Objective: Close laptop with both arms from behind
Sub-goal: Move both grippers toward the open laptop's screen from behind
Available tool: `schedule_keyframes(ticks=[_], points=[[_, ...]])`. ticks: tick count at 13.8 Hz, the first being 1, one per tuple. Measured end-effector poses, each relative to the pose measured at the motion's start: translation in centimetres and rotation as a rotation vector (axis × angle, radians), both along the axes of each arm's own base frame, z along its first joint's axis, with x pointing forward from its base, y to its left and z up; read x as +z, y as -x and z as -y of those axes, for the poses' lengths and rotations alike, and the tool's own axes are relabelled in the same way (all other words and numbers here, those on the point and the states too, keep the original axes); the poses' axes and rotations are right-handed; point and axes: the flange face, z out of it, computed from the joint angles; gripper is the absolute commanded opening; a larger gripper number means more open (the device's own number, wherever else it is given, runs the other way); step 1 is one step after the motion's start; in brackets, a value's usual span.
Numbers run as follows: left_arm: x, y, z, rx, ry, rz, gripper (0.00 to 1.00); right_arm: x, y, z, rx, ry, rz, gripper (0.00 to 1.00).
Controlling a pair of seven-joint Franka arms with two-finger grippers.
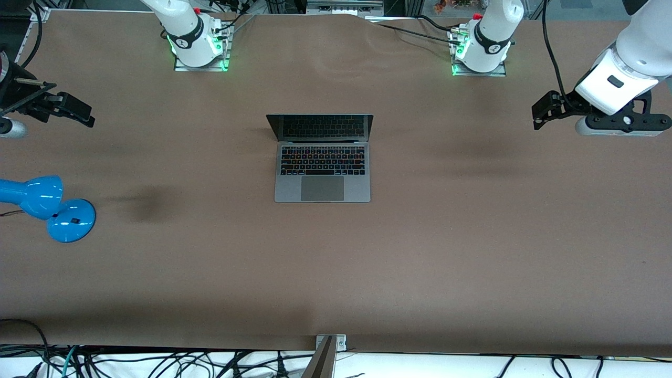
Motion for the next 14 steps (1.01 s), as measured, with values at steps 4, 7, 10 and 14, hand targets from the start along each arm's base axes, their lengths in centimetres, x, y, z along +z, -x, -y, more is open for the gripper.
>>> schedule_keyframes(ticks=[4, 7, 10, 14], points=[[0.3, 0.1, 0.0, 0.001, -0.001, -0.010, 1.00, 0.0, 0.0, 0.0, 0.000, 0.000, 0.000, 1.00], [0.1, 0.1, 0.1, -0.001, -0.002, -0.017, 1.00, 0.0, 0.0, 0.0, 0.000, 0.000, 0.000, 1.00], [-0.3, 0.1, 0.3, -0.004, -0.005, -0.032, 1.00, 0.0, 0.0, 0.0, 0.000, 0.000, 0.000, 1.00], [-1.4, 0.4, 1.0, -0.012, -0.013, -0.093, 1.00, 0.0, 0.0, 0.0, 0.000, 0.000, -0.001, 1.00]])
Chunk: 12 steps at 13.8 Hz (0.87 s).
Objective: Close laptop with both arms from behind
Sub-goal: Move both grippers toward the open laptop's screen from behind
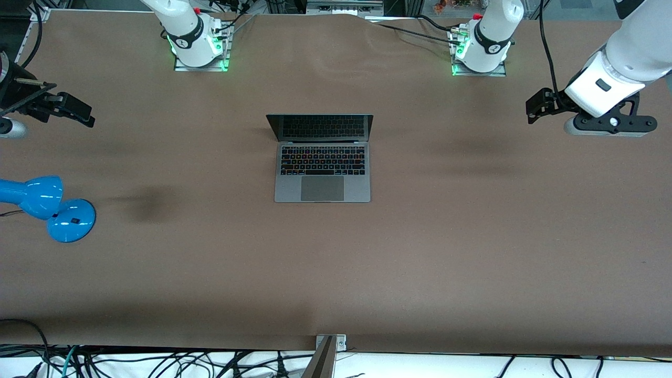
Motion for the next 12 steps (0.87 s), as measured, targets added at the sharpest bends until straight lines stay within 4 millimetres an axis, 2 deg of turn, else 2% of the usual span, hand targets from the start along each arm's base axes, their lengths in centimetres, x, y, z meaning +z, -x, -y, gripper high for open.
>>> schedule_keyframes(ticks=[2, 5, 10, 12], points=[[-0.6, 0.2, 0.8, 0.002, 0.022, -0.036, 1.00, 0.0, 0.0, 0.0, 0.000, 0.000, 0.000, 1.00], [-1.1, 0.6, 3.5, 0.033, 0.036, -0.054, 1.00, 0.0, 0.0, 0.0, 0.000, 0.000, 0.000, 1.00], [-1.2, 3.1, 11.2, 0.084, 0.029, -0.073, 1.00, 0.0, 0.0, 0.0, 0.000, 0.000, 0.000, 1.00], [-1.2, 3.9, 13.3, 0.102, 0.050, -0.087, 1.00, 0.0, 0.0, 0.0, 0.000, 0.000, 0.000, 1.00]])
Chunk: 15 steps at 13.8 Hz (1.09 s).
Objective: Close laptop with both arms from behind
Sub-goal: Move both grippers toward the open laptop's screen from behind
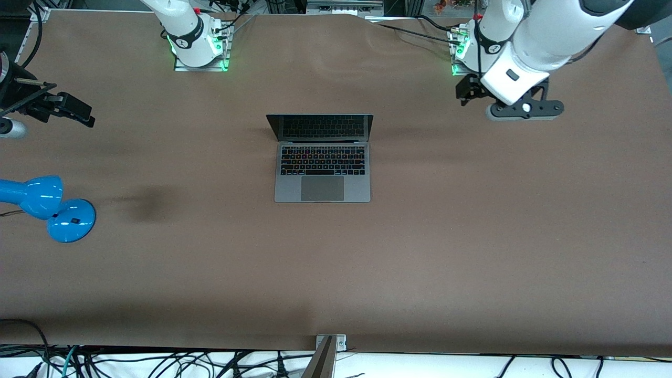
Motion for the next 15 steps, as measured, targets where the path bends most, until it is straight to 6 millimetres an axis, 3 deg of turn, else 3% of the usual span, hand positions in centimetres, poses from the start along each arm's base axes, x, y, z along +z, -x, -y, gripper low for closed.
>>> schedule_keyframes(ticks=[4, 6, 10, 13, 15], points=[[-0.4, 2.0, 4.1, 0.040, 0.013, -0.031, 1.00, -0.1, 0.0, -0.1, 0.003, 0.000, -0.003, 1.00], [-0.7, 3.2, 6.4, 0.084, 0.023, -0.058, 1.00, -1.0, -0.3, -1.4, 0.037, -0.002, -0.021, 1.00], [-2.3, 5.4, 11.0, 0.192, 0.041, -0.159, 0.98, -5.2, -0.5, -8.8, 0.170, 0.003, -0.145, 1.00], [-5.9, 6.7, 14.8, 0.202, 0.031, -0.272, 0.98, -9.8, 0.3, -15.7, 0.268, -0.001, -0.254, 1.00], [-8.6, 6.9, 16.4, 0.181, 0.024, -0.338, 0.96, -12.1, 1.5, -18.6, 0.247, -0.050, -0.311, 1.00]])
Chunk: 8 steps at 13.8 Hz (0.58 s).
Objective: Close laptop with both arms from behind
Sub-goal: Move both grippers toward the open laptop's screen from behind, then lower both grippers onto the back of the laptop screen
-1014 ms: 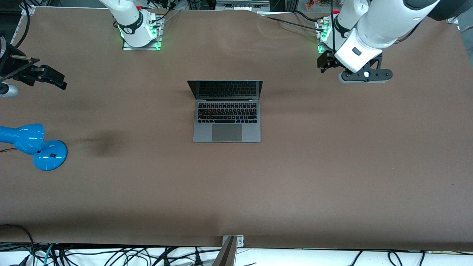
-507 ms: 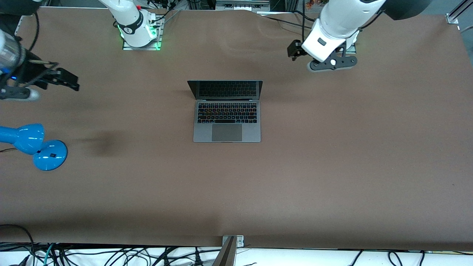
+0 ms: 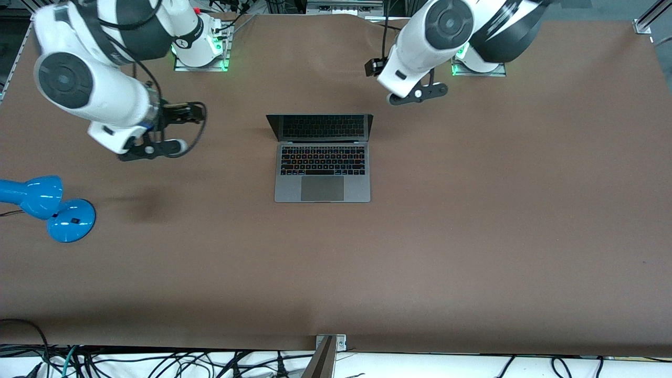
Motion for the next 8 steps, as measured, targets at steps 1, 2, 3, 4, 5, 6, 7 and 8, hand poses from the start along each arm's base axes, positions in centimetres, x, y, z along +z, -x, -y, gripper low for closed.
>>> schedule_keyframes(ticks=[1, 2, 3, 4, 5, 6, 7, 8], points=[[-1.2, 0.1, 0.7, -0.007, -0.002, -0.021, 0.94, -0.5, 0.6, -0.7, -0.014, -0.007, -0.019, 0.88], [-2.3, 0.2, 1.5, -0.013, -0.002, -0.035, 0.92, -0.8, 1.6, -1.6, -0.025, -0.007, -0.030, 0.71], [-3.1, 0.4, 2.2, -0.017, -0.001, -0.043, 0.92, -1.0, 2.9, -2.7, -0.036, 0.001, -0.027, 0.48], [-3.7, 0.5, 2.9, -0.017, 0.000, -0.047, 0.92, -1.3, 4.4, -4.0, -0.048, 0.015, -0.018, 0.19], [-4.3, 0.7, 3.5, -0.014, 0.000, -0.049, 0.94, -1.7, 6.2, -5.6, -0.060, 0.027, -0.014, 0.00], [-4.8, 0.8, 4.0, -0.014, 0.001, -0.051, 0.94, -2.3, 7.9, -7.3, -0.069, 0.034, -0.013, 0.00], [-5.3, 0.9, 4.5, -0.012, 0.002, -0.053, 0.92, -3.1, 9.4, -9.1, -0.073, 0.042, -0.010, 0.00], [-5.7, 1.0, 4.8, -0.011, 0.002, -0.057, 0.82, -4.0, 10.7, -10.8, -0.074, 0.054, -0.008, 0.00]])
